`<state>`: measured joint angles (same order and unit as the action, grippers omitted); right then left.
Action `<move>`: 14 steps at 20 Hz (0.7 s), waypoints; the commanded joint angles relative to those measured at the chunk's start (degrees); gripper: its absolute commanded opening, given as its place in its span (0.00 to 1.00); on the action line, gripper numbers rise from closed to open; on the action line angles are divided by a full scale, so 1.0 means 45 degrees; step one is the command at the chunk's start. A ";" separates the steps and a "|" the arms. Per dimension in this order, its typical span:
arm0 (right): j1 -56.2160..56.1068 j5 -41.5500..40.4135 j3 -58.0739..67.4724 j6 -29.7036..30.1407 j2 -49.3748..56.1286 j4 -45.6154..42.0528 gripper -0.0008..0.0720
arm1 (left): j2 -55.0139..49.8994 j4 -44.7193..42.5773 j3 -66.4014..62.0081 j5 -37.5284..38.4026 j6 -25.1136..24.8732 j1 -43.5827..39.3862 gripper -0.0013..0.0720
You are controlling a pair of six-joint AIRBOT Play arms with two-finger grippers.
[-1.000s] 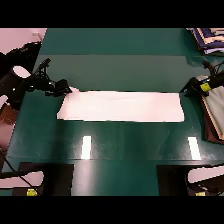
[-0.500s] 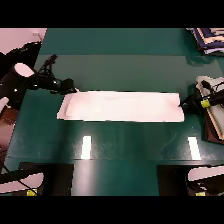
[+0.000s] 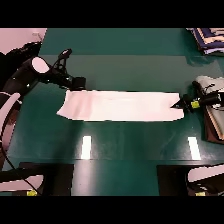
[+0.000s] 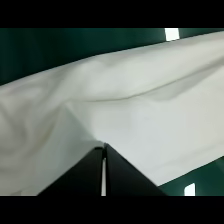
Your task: Fold the shirts.
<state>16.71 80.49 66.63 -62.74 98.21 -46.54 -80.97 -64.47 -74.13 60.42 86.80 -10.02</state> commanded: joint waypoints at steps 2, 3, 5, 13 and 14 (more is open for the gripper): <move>0.0000 -0.0087 0.0121 0.0301 -0.0617 0.0311 0.03 | -0.0073 -0.2773 -0.0204 0.1909 0.0840 0.0967 0.05; 0.0000 -0.0087 0.0257 0.0296 -0.0699 0.0321 0.03 | -0.0073 -0.2977 -0.0204 0.1860 0.0845 0.1190 0.05; -0.0015 0.0214 0.0617 0.0291 -0.0733 0.0330 0.03 | -0.0073 -0.2973 -0.0204 0.1690 0.0860 0.1705 0.05; -0.0015 0.0986 0.1758 0.0010 -0.0738 0.0340 0.03 | -0.0063 0.0845 -0.1122 0.1214 -0.0325 0.1909 0.24; -0.0053 0.1224 0.2021 -0.0262 -0.0733 0.0340 0.03 | -0.0058 0.1549 -0.1122 0.0427 -0.0811 0.1287 0.17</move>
<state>16.69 83.77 73.28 -61.95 94.96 -45.12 -81.25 -68.12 -77.97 67.37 88.77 -1.02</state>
